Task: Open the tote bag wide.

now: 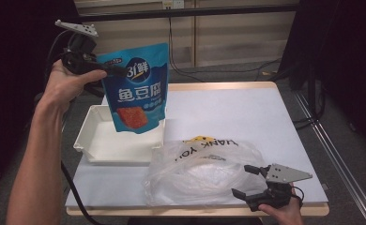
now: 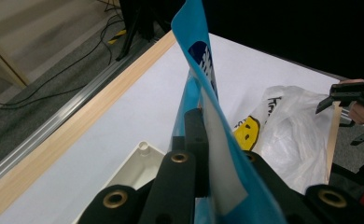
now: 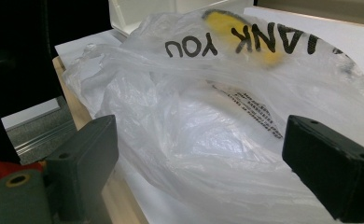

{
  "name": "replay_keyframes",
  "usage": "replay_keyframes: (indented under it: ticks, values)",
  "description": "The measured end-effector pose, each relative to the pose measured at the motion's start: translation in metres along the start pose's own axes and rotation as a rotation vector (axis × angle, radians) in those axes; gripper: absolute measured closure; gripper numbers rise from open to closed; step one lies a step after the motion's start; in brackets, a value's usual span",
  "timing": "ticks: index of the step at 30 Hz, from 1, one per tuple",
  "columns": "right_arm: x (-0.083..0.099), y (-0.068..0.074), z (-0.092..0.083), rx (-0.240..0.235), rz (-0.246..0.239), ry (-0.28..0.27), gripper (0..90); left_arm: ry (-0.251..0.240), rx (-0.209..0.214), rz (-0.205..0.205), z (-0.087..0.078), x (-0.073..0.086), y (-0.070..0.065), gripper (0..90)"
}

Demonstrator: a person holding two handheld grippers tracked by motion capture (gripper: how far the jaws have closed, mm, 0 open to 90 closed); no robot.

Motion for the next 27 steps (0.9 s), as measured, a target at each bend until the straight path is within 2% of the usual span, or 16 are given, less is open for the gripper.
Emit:
replay_keyframes:
  ticks: [7, 12, 14, 15, 27]
  values:
    - [0.000, 0.000, 0.001, 0.001, -0.001, 0.004, 10.4, 0.015, -0.020, -0.030, 0.001, 0.015, 0.015, 90.0]
    - [0.001, -0.001, 0.001, 0.002, 0.002, 0.005, 10.4, 0.003, -0.010, -0.047, 0.007, 0.026, 0.024, 90.0]
    - [0.001, -0.001, 0.002, -0.001, 0.001, 0.002, 10.4, -0.002, -0.029, -0.061, 0.010, 0.029, 0.028, 90.0]
    - [0.001, -0.001, 0.002, 0.000, 0.002, 0.005, 10.4, -0.007, -0.025, -0.073, 0.013, 0.030, 0.029, 90.0]
    - [0.002, 0.001, 0.003, -0.013, -0.001, 0.010, 10.4, -0.001, -0.020, -0.079, 0.030, 0.043, 0.044, 90.0]
Point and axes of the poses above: each handheld gripper's, and its own axes: z roughly forward along the jaws, x roughly out of its underside, y roughly to its left, the point moved 9 cm from there along z, roughly forward along the jaws, and after that the axes turned 7 degrees about x, right-handed, at the moved point
